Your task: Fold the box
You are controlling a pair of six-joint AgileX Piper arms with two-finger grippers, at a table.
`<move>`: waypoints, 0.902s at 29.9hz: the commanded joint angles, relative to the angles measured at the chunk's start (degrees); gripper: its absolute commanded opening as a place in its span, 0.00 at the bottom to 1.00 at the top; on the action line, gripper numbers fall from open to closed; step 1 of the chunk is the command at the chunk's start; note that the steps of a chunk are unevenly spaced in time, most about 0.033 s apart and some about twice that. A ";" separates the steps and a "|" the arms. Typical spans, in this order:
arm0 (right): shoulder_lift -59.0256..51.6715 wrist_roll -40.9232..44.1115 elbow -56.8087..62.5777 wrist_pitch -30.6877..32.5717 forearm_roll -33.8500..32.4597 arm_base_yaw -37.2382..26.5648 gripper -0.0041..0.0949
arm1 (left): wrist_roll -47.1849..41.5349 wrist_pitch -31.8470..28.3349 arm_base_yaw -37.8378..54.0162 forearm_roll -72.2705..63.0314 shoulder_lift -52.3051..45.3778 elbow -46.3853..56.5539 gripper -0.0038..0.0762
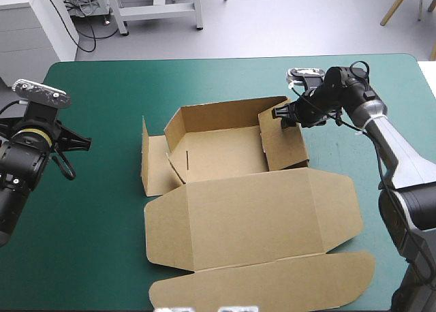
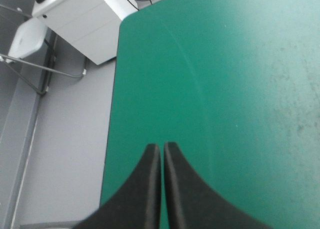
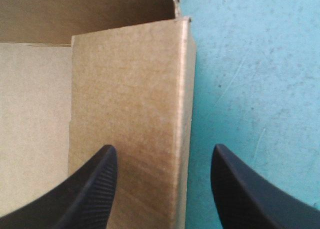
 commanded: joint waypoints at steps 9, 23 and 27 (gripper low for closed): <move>-3.27 -3.05 -1.85 -1.61 -1.01 -0.06 0.60 | 5.46 -3.46 10.93 -13.45 -1.16 -0.92 0.05; -6.29 -1.73 -10.12 10.51 -2.13 -0.06 0.60 | 5.89 -4.06 12.22 -14.26 -1.04 0.16 0.05; -7.85 -1.73 -10.23 10.51 -2.71 -0.06 0.60 | 5.89 -3.37 12.22 -14.66 -0.45 1.18 0.05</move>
